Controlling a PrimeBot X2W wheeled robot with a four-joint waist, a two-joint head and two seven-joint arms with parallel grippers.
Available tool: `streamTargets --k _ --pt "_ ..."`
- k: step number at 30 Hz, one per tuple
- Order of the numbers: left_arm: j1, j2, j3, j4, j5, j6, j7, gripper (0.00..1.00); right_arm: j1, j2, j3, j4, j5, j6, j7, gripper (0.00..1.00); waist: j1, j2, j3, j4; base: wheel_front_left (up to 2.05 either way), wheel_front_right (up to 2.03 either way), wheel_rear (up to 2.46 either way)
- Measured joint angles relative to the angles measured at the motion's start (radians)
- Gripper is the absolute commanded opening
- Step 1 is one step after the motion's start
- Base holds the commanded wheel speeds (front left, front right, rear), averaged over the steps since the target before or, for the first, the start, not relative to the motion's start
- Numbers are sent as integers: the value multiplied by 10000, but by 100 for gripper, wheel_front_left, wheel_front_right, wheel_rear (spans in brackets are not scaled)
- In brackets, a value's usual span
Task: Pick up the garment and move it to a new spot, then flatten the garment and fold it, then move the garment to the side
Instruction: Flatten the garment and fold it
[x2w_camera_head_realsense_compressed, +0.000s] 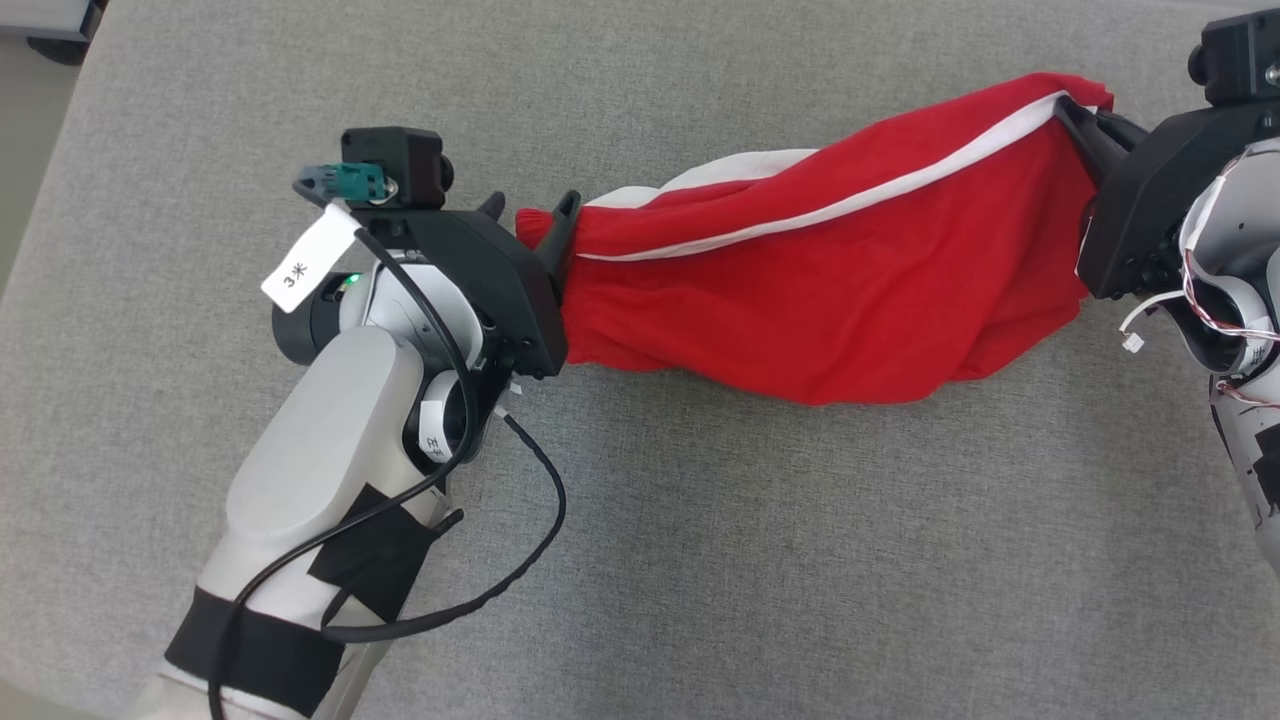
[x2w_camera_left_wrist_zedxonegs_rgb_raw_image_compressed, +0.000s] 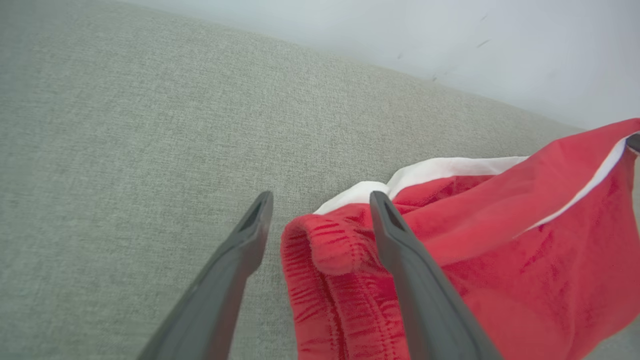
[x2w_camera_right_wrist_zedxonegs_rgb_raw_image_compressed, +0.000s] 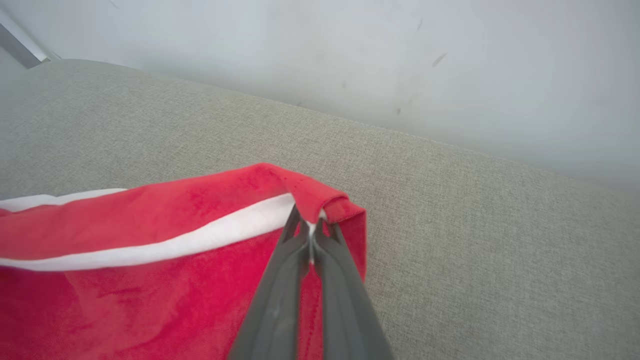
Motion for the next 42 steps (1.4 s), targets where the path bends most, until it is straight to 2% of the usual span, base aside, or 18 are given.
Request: streamTargets --k 4,5,6,7,22,30,37,39,42 --pt "-35 0 -2 132 29 69 -330 100 -93 6 -2 393 -21 -10 -268 0 0 0 5 59 0 0 0" --pt "-35 0 -4 161 71 69 -355 100 -125 15 -2 458 -23 -12 -324 7 0 0 5 72 0 0 0" --pt "-35 -2 -17 190 102 69 -451 100 -145 25 0 512 -38 -12 -393 63 0 0 4 84 0 0 0" --pt "-38 -2 -19 198 113 69 -545 100 -154 35 4 585 -100 -27 -454 100 0 0 2 95 0 0 0" --pt "-308 42 -215 673 704 -159 -2031 100 -501 142 180 1503 -453 -8 -1622 100 0 0 -334 35 0 0 0" --pt "-125 328 -629 945 1172 -476 -2953 100 -43 163 155 1432 -667 19 -2918 100 -1 -1 -895 -60 0 0 0" --pt "1131 1011 -700 775 1390 -546 -4061 100 1552 497 -324 882 -736 -698 -4512 100 -1 0 -1671 -185 0 0 0" --pt "1708 1333 -671 462 1392 -546 -4525 100 2351 706 -583 351 -702 -1041 -5164 100 -2 -1 -2058 -282 0 0 0" --pt "2320 1561 -669 209 1400 -546 -4863 100 3191 867 -644 77 -694 -1227 -5520 100 -2 -1 -2460 -399 0 0 0"
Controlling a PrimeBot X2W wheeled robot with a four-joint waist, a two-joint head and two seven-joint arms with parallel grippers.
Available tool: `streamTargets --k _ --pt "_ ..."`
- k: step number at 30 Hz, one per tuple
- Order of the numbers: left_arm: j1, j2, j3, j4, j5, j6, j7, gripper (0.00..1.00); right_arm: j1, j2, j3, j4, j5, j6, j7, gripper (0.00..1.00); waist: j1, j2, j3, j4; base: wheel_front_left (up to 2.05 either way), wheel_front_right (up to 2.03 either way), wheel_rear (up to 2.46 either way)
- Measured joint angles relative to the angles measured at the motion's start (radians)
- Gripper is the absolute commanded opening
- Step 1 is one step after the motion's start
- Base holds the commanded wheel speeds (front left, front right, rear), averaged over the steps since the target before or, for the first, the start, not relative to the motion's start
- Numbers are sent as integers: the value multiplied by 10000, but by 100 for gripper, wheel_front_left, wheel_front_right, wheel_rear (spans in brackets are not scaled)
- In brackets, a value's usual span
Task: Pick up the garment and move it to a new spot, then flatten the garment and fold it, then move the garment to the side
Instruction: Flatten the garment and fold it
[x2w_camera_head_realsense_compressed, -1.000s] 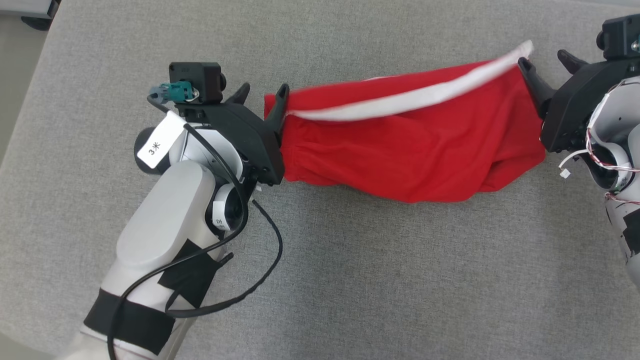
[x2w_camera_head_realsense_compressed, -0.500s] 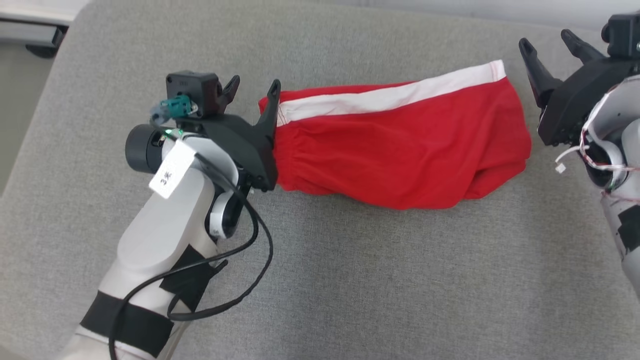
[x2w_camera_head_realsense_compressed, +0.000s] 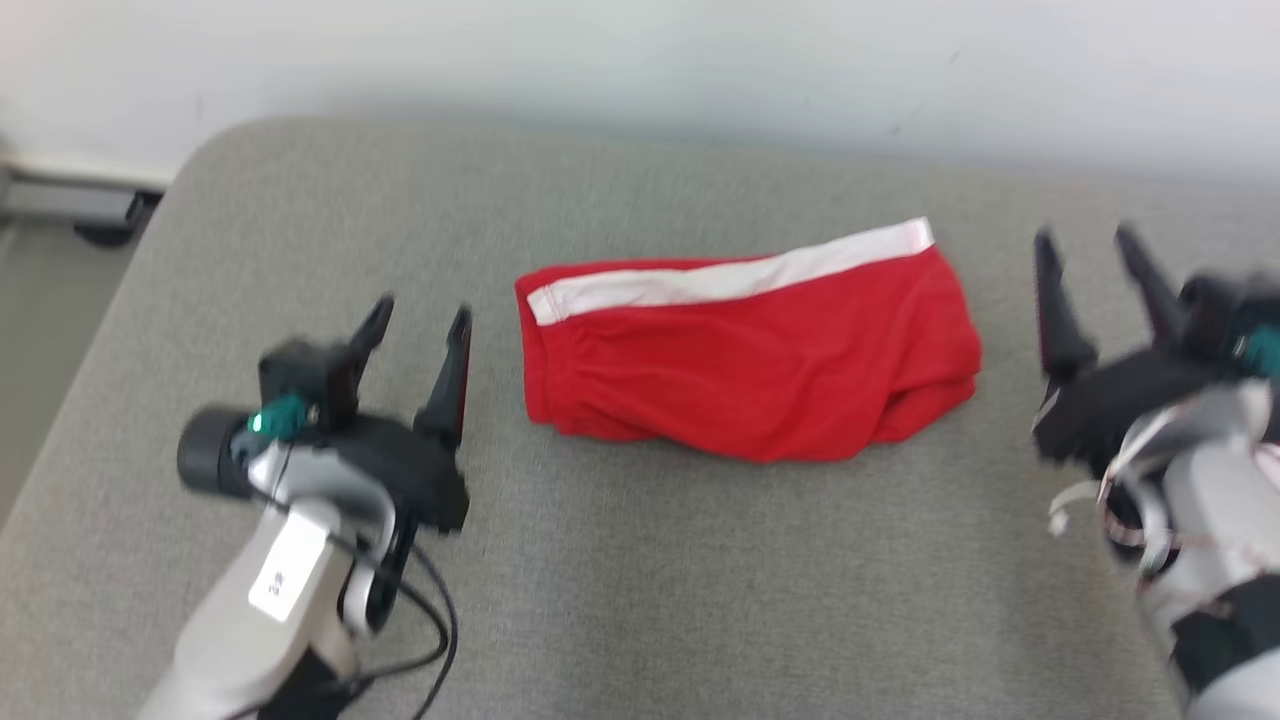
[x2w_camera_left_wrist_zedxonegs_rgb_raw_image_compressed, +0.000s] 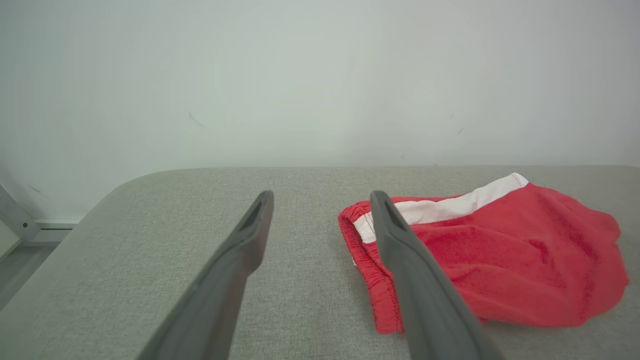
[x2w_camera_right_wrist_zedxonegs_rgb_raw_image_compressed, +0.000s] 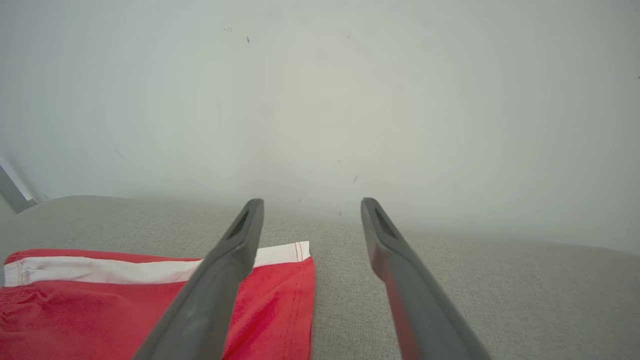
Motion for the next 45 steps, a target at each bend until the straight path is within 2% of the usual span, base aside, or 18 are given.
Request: streamTargets --k 3,9,15,26,31,35,45 --pt "697 86 -23 29 -69 -15 0 100 724 173 12 19 13 -128 -138 100 0 0 -412 -133 0 0 0" --pt "1558 84 -339 144 -184 -272 253 100 1517 236 213 117 81 -123 27 100 -1 0 -1082 -390 0 0 0" --pt "1519 -92 -704 71 -192 -537 746 100 1777 163 238 242 207 -115 491 100 0 -1 -1292 -824 0 0 0" --pt "266 -38 -972 612 13 -729 1739 100 325 228 594 596 255 96 1335 100 4 0 -133 -982 0 0 0" --pt "-92 -182 -1045 861 17 -886 2040 100 -213 217 652 802 255 173 1597 100 5 0 540 -940 0 0 0" --pt "-264 -343 -1064 1152 17 -955 2159 100 -460 194 744 1174 257 393 1791 100 5 1 994 -844 0 0 0" --pt "-537 -495 -1030 1561 0 -1043 2167 100 -941 474 1028 1827 268 623 2071 100 4 2 1452 -386 0 0 0"
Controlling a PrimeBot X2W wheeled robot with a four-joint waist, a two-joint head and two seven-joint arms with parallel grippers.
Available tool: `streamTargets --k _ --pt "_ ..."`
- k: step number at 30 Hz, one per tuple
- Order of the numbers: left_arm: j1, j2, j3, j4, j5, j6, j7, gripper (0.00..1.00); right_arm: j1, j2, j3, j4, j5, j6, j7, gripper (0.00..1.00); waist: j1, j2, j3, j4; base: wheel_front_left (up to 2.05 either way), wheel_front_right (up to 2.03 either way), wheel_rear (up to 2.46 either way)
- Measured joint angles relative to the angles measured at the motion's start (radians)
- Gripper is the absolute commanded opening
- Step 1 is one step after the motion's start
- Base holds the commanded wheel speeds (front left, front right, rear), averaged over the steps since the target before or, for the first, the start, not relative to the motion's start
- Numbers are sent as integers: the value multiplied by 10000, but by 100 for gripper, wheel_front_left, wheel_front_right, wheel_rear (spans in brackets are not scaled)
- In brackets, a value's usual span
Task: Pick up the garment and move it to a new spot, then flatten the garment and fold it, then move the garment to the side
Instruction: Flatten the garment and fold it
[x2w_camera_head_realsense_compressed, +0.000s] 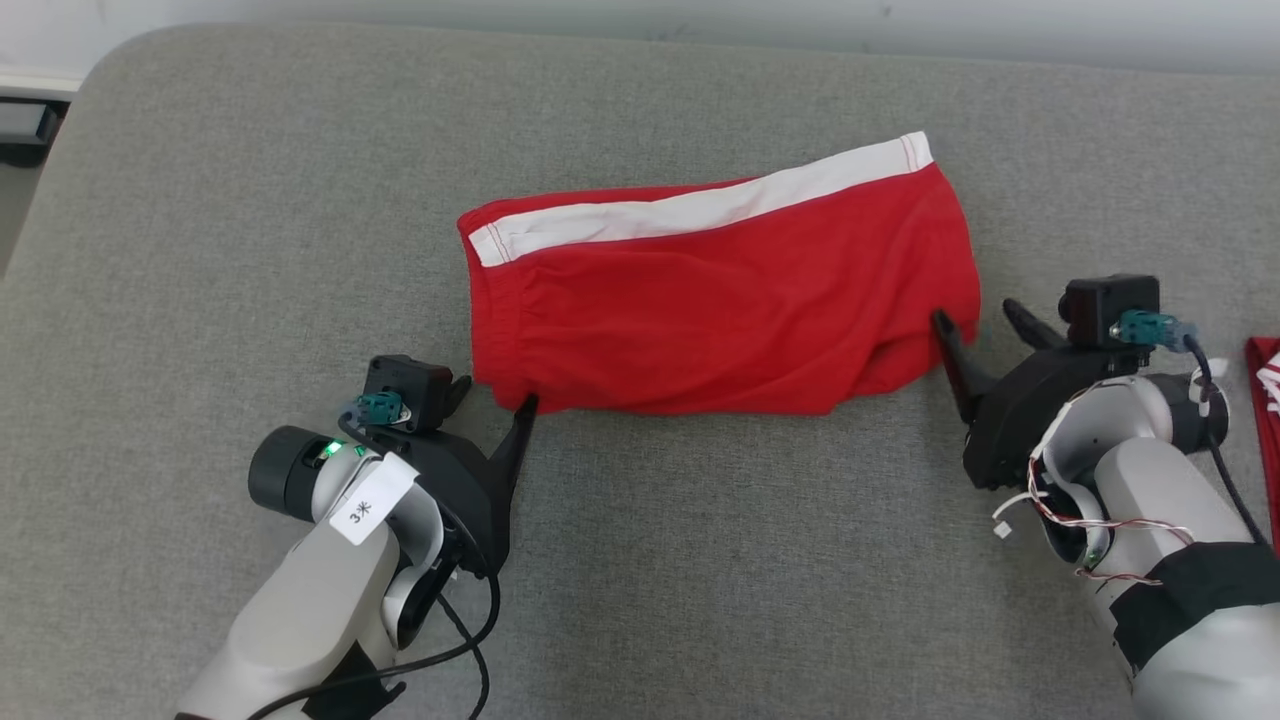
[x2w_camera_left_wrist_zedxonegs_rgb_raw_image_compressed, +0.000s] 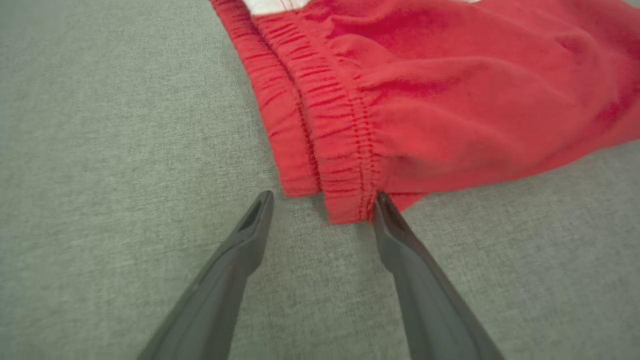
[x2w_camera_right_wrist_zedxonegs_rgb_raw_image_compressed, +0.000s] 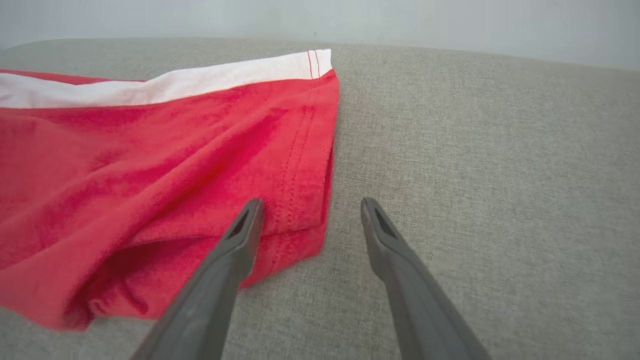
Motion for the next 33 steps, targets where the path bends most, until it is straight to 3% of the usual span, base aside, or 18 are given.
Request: streamTargets --k 10,12,14,15,24,25,26,32,33 --pt "-136 -121 -65 268 0 -119 -75 100 -337 113 -73 654 157 8 96 97 -2 0 90 123 0 0 0" --pt "-209 -134 -71 314 0 -188 -102 100 -407 165 -107 773 328 42 121 43 -1 0 108 140 0 0 0" --pt "-210 -150 -92 355 0 -190 -105 100 -409 194 -109 890 353 44 184 1 -1 -1 124 159 0 0 0" --pt "-210 -155 -107 368 0 -192 -115 100 -410 211 -121 943 372 54 188 0 -2 0 130 170 0 0 0" --pt "-282 -153 -274 654 17 -372 -203 100 -552 242 -132 1340 441 142 261 0 -2 -1 103 243 0 0 0" --pt "-316 -151 -274 694 21 -376 -203 100 -554 244 -136 1400 443 144 261 42 -1 0 77 242 0 0 0" --pt "-354 -146 -278 715 21 -376 -203 100 -550 244 -136 1430 441 144 265 100 -2 0 47 239 0 0 0" --pt "-367 -115 -282 930 25 -384 -267 100 -536 238 -40 1668 441 224 424 100 -2 -1 -127 202 0 0 0" --pt "-367 -117 -284 936 25 -424 -276 100 -536 238 -13 1687 439 232 453 87 -2 -1 -150 190 0 0 0"
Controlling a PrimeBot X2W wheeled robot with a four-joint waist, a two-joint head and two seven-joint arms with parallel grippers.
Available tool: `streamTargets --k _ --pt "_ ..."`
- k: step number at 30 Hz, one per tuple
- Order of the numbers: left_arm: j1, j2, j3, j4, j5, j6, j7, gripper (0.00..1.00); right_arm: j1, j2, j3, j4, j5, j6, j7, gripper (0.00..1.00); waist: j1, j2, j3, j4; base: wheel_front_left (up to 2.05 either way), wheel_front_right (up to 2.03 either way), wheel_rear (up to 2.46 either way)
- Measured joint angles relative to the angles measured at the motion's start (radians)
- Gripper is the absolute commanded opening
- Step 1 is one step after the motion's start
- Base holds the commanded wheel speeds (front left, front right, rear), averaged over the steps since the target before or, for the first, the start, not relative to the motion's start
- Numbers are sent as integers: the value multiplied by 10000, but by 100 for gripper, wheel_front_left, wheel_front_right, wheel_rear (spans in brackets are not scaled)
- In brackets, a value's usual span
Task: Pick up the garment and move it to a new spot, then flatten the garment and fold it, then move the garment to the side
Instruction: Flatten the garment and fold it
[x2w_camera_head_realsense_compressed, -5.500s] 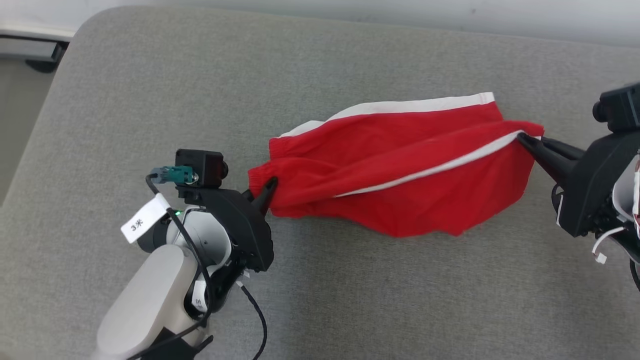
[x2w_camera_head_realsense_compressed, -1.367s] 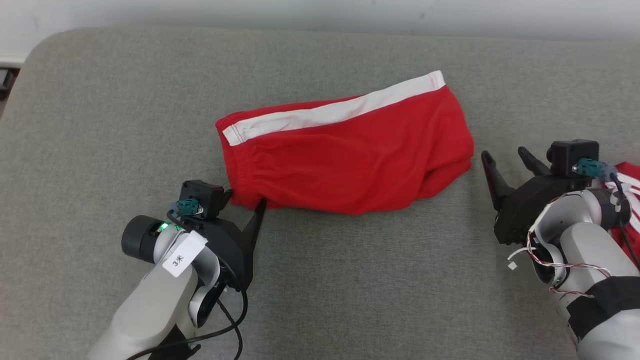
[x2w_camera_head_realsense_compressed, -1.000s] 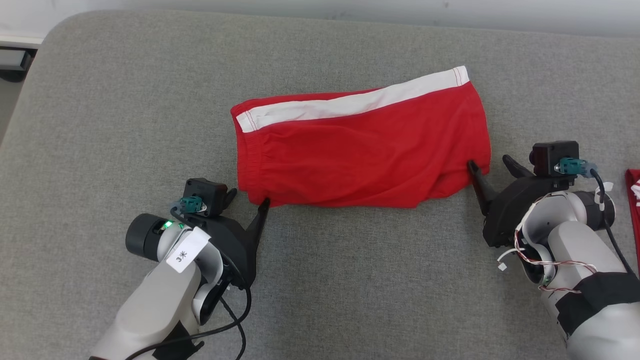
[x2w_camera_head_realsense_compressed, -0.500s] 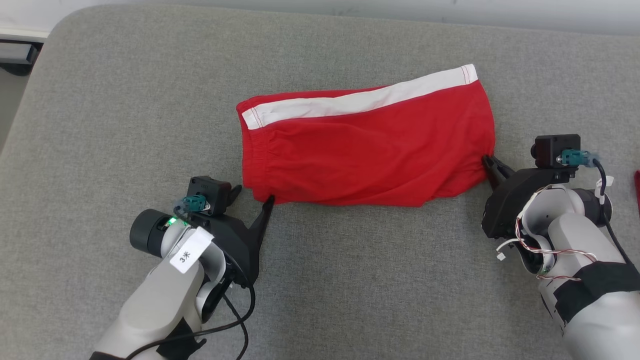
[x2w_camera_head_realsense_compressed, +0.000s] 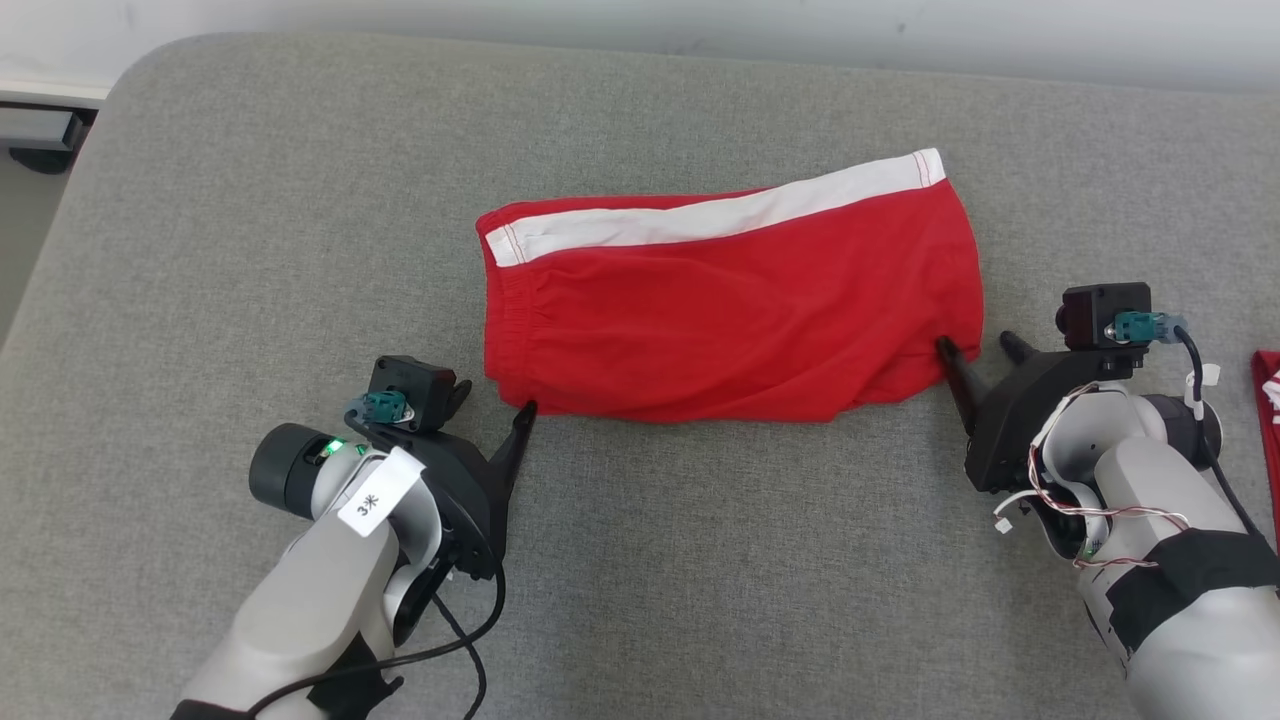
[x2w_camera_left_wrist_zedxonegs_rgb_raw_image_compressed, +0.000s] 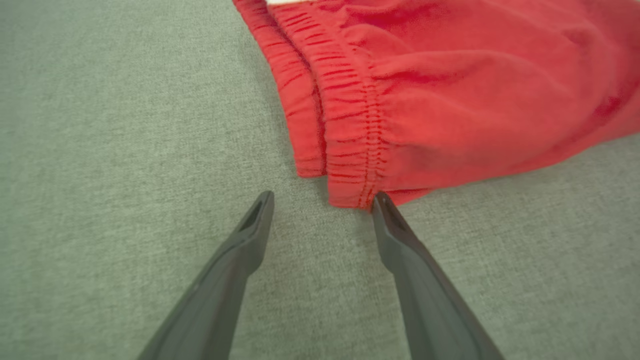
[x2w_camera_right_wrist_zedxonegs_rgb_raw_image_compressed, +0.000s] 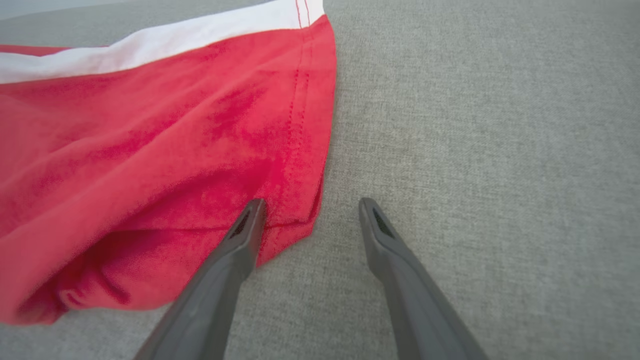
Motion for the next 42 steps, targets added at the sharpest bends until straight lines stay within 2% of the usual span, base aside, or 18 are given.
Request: streamTargets --k 1,3,4,11,13,14,15,16,28,29,30,31,42 --pt "0 -10 -8 10 0 -31 -2 100 0 -2 21 17 0 15 29 44 0 0 -16 -11 0 0 0" --pt "0 -27 -21 33 -2 -35 -4 100 0 -2 42 46 0 40 77 5 0 0 -40 -30 0 0 0" --pt "-1 -36 -31 40 -6 -42 -4 100 0 0 71 52 0 90 86 0 0 0 -49 -40 0 0 0" --pt "-16 -94 -151 111 -10 -132 -23 100 -12 73 173 73 0 130 138 0 0 0 -64 -105 0 0 0" --pt "-16 -94 -219 123 -10 -211 -50 46 -13 73 176 81 0 142 157 0 0 0 -67 -114 0 0 0" --pt "-16 -100 -240 123 -12 -215 -102 35 -14 67 174 86 0 161 157 0 0 0 -70 -116 0 0 0" --pt "-19 -104 -245 121 -29 -217 -107 10 -14 63 173 92 0 161 157 0 0 0 -74 -117 0 0 0" --pt "-19 -102 -249 123 -29 -219 -144 0 -14 61 169 94 0 163 157 0 0 0 -79 -117 0 0 0" --pt "-41 -48 -384 236 -71 -380 -454 0 246 -2 104 113 138 265 67 0 0 0 -368 -116 0 0 0" --pt "-35 -33 -387 257 -71 -380 -454 17 288 -23 105 113 151 284 69 0 0 0 -403 -118 0 0 0" --pt "-32 -23 -393 270 -73 -380 -454 15 303 -38 105 111 151 316 69 0 0 0 -428 -122 0 0 0" --pt "-32 -13 -405 288 -73 -380 -454 0 310 -46 111 107 151 334 69 0 0 0 -447 -126 0 0 0" --pt "204 -6 -696 267 -205 -391 -616 0 1114 -228 157 -309 174 426 -109 0 0 -1 -738 -39 0 0 0"
